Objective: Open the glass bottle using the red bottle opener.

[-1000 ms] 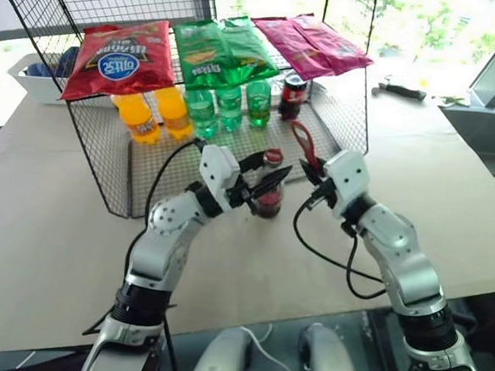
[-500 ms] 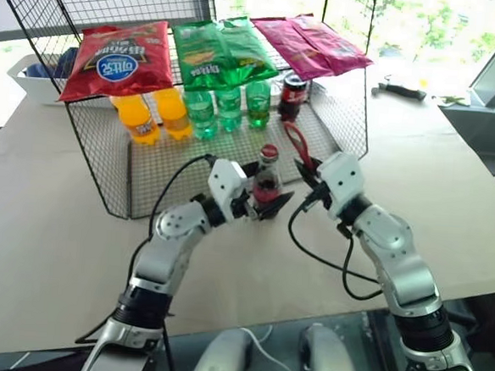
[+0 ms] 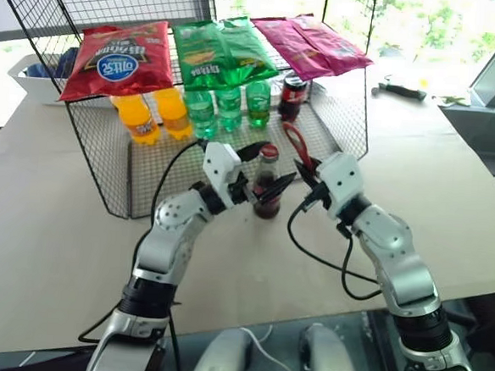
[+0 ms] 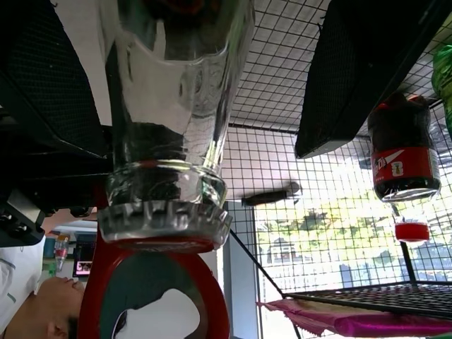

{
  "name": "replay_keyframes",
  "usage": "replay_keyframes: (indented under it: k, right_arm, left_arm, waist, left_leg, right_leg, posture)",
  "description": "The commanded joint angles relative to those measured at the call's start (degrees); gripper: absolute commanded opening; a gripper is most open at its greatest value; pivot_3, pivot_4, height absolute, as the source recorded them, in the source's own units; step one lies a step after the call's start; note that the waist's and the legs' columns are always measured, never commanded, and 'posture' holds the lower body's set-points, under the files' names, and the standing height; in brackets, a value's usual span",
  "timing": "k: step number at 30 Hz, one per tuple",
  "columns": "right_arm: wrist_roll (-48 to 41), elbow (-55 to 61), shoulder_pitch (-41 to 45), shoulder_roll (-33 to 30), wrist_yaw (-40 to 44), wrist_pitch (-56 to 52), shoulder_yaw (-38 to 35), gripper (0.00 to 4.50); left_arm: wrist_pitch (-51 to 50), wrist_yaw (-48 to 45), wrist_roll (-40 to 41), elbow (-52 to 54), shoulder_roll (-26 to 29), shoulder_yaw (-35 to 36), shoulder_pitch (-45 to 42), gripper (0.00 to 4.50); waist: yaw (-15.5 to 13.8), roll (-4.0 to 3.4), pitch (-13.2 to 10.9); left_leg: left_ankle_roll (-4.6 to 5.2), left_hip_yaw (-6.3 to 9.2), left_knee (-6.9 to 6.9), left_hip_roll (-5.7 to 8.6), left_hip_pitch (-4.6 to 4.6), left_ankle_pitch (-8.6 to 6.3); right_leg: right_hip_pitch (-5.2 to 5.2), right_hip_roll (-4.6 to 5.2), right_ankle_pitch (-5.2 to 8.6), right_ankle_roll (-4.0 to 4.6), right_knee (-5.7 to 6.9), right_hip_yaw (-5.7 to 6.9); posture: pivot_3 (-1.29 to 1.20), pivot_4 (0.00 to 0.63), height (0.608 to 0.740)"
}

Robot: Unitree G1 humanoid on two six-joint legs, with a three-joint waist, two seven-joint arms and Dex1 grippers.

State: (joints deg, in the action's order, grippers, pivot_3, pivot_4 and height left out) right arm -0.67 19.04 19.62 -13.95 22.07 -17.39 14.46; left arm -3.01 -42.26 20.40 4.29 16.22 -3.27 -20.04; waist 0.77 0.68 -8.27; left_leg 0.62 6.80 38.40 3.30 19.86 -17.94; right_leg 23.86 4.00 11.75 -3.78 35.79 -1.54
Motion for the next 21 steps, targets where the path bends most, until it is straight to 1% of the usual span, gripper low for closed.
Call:
replay_keyframes:
  k: [1,4,7,9,12,17,21]
  right_arm:
    - [-0.22,1.01,0.22,0.27,0.05,1.11,-1.01,0.00]
    - [-0.07,0.96,0.29,0.29,0.05,1.04,-0.87,0.00]
    - [1.49,0.27,1.05,0.39,-0.76,1.46,-0.24,0.00]
    - [4.33,-0.95,2.06,-0.29,-1.34,3.27,0.93,0.00]
    - [9.98,-4.56,3.51,-2.22,-1.40,8.69,3.93,0.00]
    - [15.93,-9.75,4.81,-3.21,-3.14,16.32,6.44,0.00]
    - [21.74,-14.16,5.61,-3.95,-7.35,25.16,7.74,0.00]
  left_arm:
    - [0.37,-0.34,1.11,3.01,-0.16,0.27,0.05,3.56]
    - [-0.14,-0.57,1.47,3.47,-0.15,0.12,0.40,2.35]
    - [-0.40,-0.90,0.73,3.50,0.38,-0.44,1.54,2.30]
    - [-0.26,-1.03,0.33,3.29,0.65,-0.57,1.91,2.30]
    - [0.23,-1.40,-0.38,2.61,1.13,-0.90,2.24,2.30]
    - [0.47,-1.68,-0.64,1.73,1.38,-0.95,2.35,2.30]
    - [0.33,-1.58,-0.69,0.87,1.22,-0.91,1.68,2.30]
  waist:
    - [0.00,0.00,0.00]
    - [0.01,0.00,-0.01]
    - [0.01,-0.01,-0.02]
    - [0.02,-0.01,-0.02]
    - [0.04,-0.01,-0.02]
    - [0.05,-0.01,-0.02]
    - [0.05,0.00,-0.01]
  left_leg:
    - [0.00,0.00,0.00,0.00,0.00,0.00]
    - [0.00,0.00,0.00,0.00,0.00,0.00]
    - [0.00,-0.01,-0.01,-0.01,0.00,0.00]
    - [0.00,0.00,-0.01,-0.01,0.00,0.00]
    - [0.00,-0.03,0.00,0.00,-0.02,0.00]
    - [0.00,-0.04,-0.03,-0.01,-0.03,0.00]
    - [0.00,-0.06,-0.02,0.01,-0.05,0.00]
  right_leg:
    - [0.00,0.00,0.00,0.00,0.00,0.00]
    - [0.00,0.00,0.00,0.00,0.00,0.00]
    - [0.00,0.00,0.00,0.00,-0.02,0.00]
    - [0.00,0.00,0.00,0.00,-0.01,0.00]
    - [-0.01,0.00,0.00,0.00,0.00,0.00]
    - [-0.01,-0.02,0.00,0.00,-0.01,0.00]
    - [-0.03,0.00,0.00,0.00,-0.02,-0.03]
  posture:
    - [0.00,0.150,0.740]
    - [0.00,0.150,0.740]
    - [0.00,0.150,0.740]
    - [0.00,0.150,0.740]
    - [0.00,0.150,0.740]
    - [0.00,0.150,0.740]
    - [0.00,0.150,0.740]
